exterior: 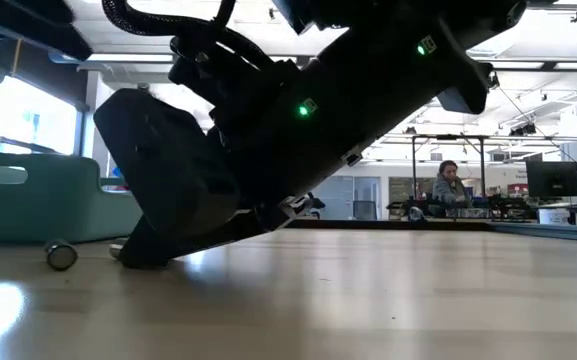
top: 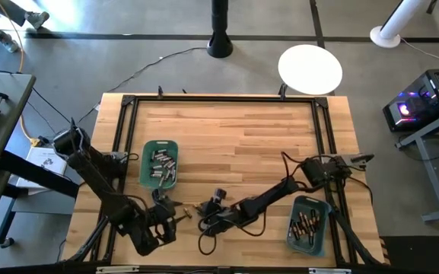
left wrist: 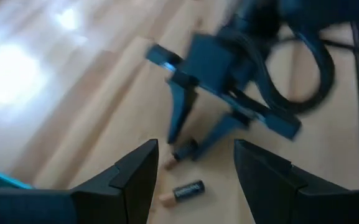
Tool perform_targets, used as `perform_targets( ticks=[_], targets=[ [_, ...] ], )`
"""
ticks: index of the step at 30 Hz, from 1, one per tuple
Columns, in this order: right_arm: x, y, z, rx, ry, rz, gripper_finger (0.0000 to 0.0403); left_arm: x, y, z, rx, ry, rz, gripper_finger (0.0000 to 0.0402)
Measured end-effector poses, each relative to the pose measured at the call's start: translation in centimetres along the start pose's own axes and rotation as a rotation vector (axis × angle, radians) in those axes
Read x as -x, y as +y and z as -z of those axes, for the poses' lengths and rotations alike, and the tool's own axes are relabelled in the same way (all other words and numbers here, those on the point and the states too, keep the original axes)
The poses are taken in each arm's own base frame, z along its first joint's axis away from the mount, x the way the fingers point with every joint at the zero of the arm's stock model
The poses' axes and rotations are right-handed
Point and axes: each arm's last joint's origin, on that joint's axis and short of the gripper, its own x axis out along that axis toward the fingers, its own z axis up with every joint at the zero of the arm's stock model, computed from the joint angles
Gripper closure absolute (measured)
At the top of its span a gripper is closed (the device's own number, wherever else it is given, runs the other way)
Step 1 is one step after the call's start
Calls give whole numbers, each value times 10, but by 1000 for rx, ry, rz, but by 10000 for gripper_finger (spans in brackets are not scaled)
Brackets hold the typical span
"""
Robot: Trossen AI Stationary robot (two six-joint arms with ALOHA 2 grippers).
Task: Sort batteries
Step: Put the black battery into the blue bin
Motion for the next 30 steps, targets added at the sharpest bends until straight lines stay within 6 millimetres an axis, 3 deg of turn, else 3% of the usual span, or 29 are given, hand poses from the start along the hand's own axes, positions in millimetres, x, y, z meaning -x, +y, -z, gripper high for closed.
perform_targets(
  ticks=[6, 8, 11, 15, 18, 24, 30],
  targets=[
    [0, -1, 0, -1, 8, -2, 369, 5, -12, 22, -33, 66, 45, 202],
    [3, -1, -1, 7, -11, 42, 373, 11, -14, 29, -19, 73, 52, 202],
    [23, 1, -10, 53, -33, 137, 373, 17, -17, 37, 12, 54, 54, 202],
    [93, 12, -47, 111, -108, 190, 373, 21, -21, 45, 8, 18, 47, 202],
    [153, 15, -58, 146, -92, 180, 373, 18, -23, 50, -11, 20, 38, 202],
    [275, 4, -59, -28, -3, 38, 373, 9, -27, 57, -27, 33, 20, 202],
    [350, -15, -30, -325, 314, -23, 373, 5, -27, 57, -50, 40, 16, 202]
  ],
)
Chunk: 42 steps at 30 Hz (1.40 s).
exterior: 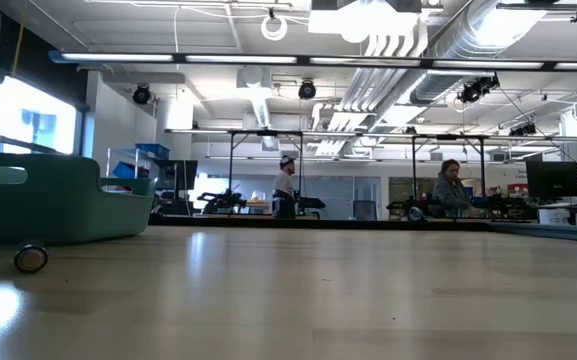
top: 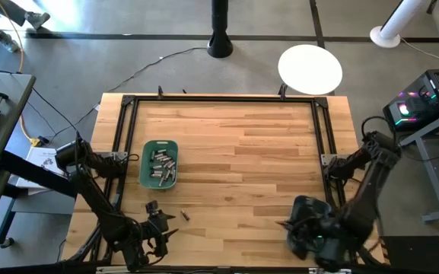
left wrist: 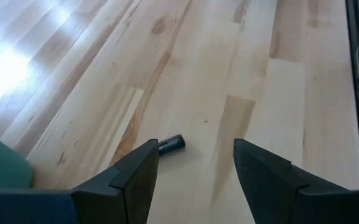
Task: Sort batteries
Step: Put the black battery into the blue bin
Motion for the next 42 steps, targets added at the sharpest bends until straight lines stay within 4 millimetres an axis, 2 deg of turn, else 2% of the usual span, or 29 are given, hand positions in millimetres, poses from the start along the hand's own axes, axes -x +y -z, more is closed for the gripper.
perform_targets(
  ticks=[4, 7, 12, 15, 18, 23, 27, 34, 37, 42],
  targets=[
    [14, -13, 28, -168, 198, 129, 373, -4, 1, -1, -26, 67, 15, 202],
    [14, -21, 46, -256, 331, 228, 373, -8, 2, -4, -33, 110, 19, 202],
    [-16, -33, 79, -300, 533, 302, 373, -14, 5, -8, -63, 126, 9, 202],
    [-41, -44, 96, -314, 577, 306, 370, -18, 7, -11, -81, 131, 1, 202],
    [-60, -54, 102, -322, 591, 301, 366, -22, 9, -14, -101, 152, 1, 202],
    [-77, -69, 99, -336, 576, 384, 349, -30, 13, -18, -138, 234, 26, 202],
    [-77, -72, 92, -290, 574, 424, 297, -35, 16, -22, -170, 260, 31, 202],
    [-45, -59, 66, -252, 505, 449, 198, -41, 20, -27, -325, 271, 43, 201],
    [-31, -49, 51, -240, 382, 402, 179, -49, 24, -33, -401, 285, 57, 199],
    [-17, -34, 30, -182, 91, 253, 175, -69, 34, -48, -496, 297, 107, 188]
  ],
)
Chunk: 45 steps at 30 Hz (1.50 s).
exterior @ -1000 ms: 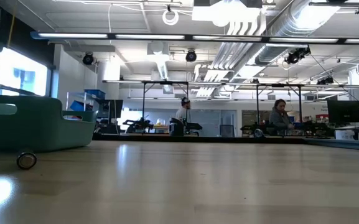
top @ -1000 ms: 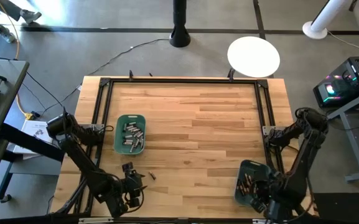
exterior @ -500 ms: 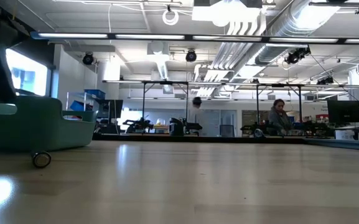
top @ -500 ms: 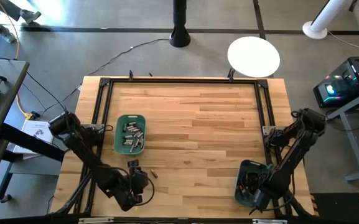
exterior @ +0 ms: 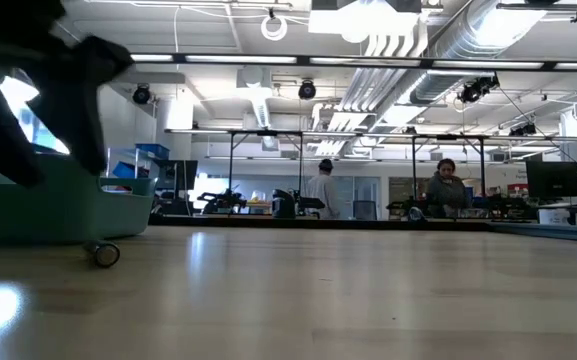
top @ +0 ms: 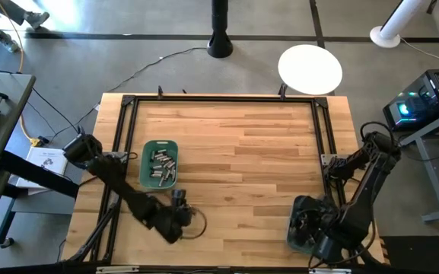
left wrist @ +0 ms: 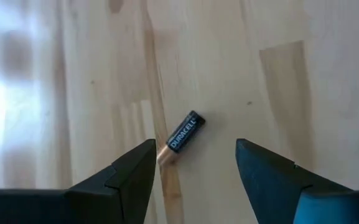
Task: Sort batteries
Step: Put the black battery into the blue bin
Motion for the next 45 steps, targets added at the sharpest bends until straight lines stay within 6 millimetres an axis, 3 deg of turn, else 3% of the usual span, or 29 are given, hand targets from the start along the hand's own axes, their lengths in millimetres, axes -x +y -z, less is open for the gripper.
perform_targets(
  ticks=[6, 11, 21, 25, 29, 33, 38, 41, 45],
  targets=[
    [9, 13, -6, 54, -133, -136, 174, -31, 34, -1, -23, 54, 157, 184],
    [10, 20, -5, 60, -142, -200, 174, -41, 52, -1, -87, 64, 172, 197],
    [18, 44, -8, 204, -329, -392, 174, -75, 56, 3, -146, 61, 203, 266],
    [18, 58, -11, 241, -434, -439, 174, -79, 55, 1, -107, 62, 202, 310],
    [-8, 79, -15, 330, -486, -383, 174, -71, 52, -2, -42, 27, 171, 372],
    [-55, 104, -21, 458, -463, -316, 174, -51, 41, -9, -4, -102, 60, 372],
    [-101, 128, -28, 574, -610, -206, 174, -18, 19, -30, 50, -398, 24, 372],
    [-109, 138, -30, 596, -730, -155, 174, 2, 5, -42, 66, -592, 0, 372],
    [-95, 152, -37, 618, -863, -200, 174, 22, -7, -52, 60, -788, -16, 372]
  ],
)
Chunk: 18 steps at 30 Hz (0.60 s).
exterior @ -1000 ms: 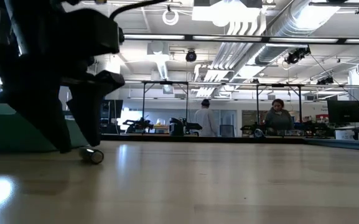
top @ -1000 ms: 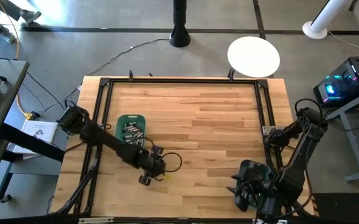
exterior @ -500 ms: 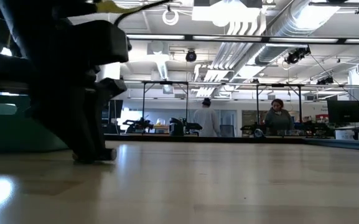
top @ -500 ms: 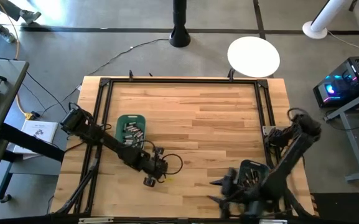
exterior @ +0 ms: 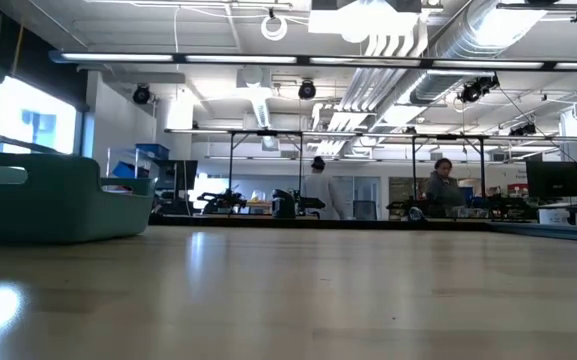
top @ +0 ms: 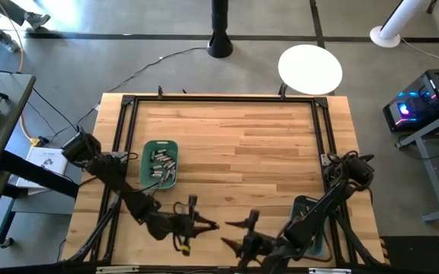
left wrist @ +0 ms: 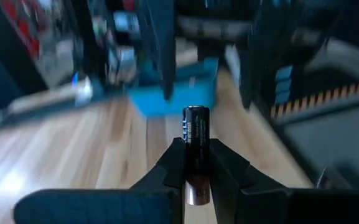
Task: Sort batteries
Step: Put the black battery into the blue bin
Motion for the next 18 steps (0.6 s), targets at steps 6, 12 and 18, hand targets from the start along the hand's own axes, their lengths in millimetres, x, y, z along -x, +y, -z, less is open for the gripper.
perform_targets(
  ticks=[6, 12, 18],
  targets=[
    [-1, 3, -27, 27, -172, -127, 176, 8, -7, -22, -19, -193, 19, 372],
    [-8, -3, -37, 39, -238, -118, 212, 11, -9, -26, -25, -233, 37, 372],
    [-20, -10, -40, 6, -257, -200, 276, 12, -10, -26, -26, -236, 45, 371]
  ],
)
